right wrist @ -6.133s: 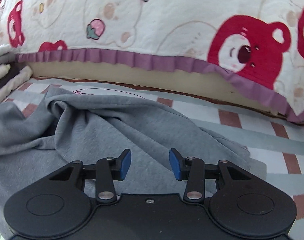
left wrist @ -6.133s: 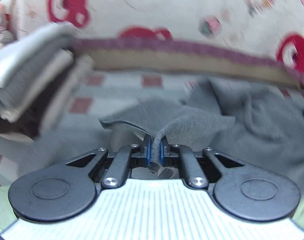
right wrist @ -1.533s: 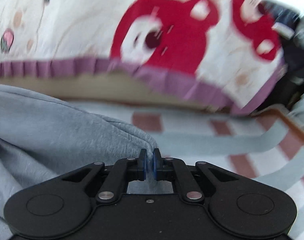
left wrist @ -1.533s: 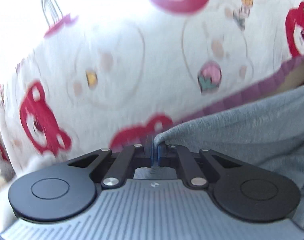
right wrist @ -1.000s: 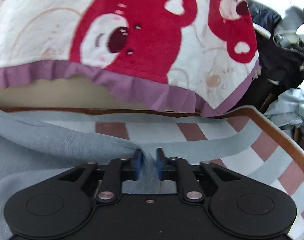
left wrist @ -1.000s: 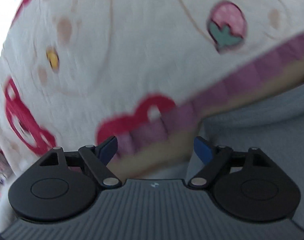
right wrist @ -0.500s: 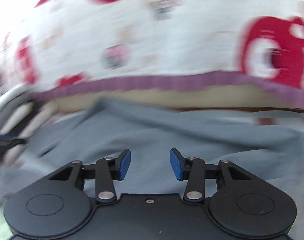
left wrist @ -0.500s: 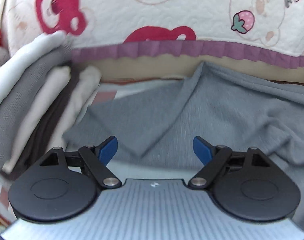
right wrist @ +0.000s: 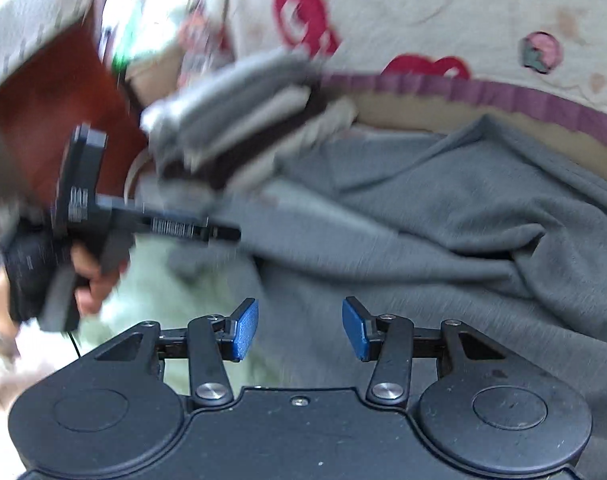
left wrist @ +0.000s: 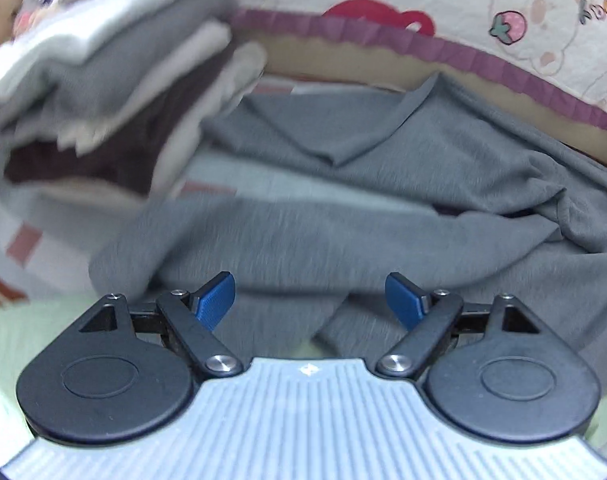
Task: Fold clothes
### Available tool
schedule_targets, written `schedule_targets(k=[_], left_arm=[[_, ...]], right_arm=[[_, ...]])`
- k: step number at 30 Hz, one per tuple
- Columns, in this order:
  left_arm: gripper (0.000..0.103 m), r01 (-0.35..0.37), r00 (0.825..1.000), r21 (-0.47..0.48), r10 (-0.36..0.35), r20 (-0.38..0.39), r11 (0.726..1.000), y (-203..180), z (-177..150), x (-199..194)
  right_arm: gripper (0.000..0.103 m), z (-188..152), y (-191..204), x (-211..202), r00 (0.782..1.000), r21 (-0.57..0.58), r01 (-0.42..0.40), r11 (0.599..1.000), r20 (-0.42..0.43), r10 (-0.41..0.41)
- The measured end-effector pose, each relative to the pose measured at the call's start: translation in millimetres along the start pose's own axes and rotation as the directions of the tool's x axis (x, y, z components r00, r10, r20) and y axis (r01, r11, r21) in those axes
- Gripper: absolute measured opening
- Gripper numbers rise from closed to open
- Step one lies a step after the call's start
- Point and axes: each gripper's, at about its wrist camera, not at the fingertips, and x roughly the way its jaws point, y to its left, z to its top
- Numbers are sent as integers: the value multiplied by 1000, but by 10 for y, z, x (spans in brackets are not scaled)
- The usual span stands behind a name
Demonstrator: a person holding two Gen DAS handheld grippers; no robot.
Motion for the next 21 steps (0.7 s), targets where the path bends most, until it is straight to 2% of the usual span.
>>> schedule_targets(k=[3, 9, 11, 12, 13, 15, 17, 21], left_arm=[[82, 49, 998, -62, -52, -37, 997, 107, -139, 55], [82, 88, 995, -85, -92, -41, 992, 193, -239, 74], [80, 107, 993, -101, -112, -43, 989, 234, -260, 90], [74, 113, 992, -110, -118, -46, 988, 263, -276, 96], [68, 113, 992, -118, -119, -51, 987, 296, -291, 103], [63, 110, 991, -132, -118, -57, 985, 364, -314, 119], [63, 124, 991, -120, -129, -35, 985, 397, -320, 138], [63, 143, 989, -105, -145, -10, 984, 381, -316, 182]], right_arm=[[54, -69, 210, 78, 997, -114, 43, 993, -64, -50], [60, -101, 468, 371, 984, -262, 73, 962, -140, -113], [62, -131, 579, 498, 980, -316, 90, 944, -141, -140], [64, -143, 624, 562, 978, -339, 104, 935, -136, -158], [65, -149, 649, 626, 977, -348, 115, 930, -128, -169], [66, -150, 666, 739, 981, -345, 114, 932, -112, -162], [66, -106, 588, 834, 988, -272, 76, 959, -107, -109], [65, -73, 549, 970, 988, -275, 66, 959, -117, -101]])
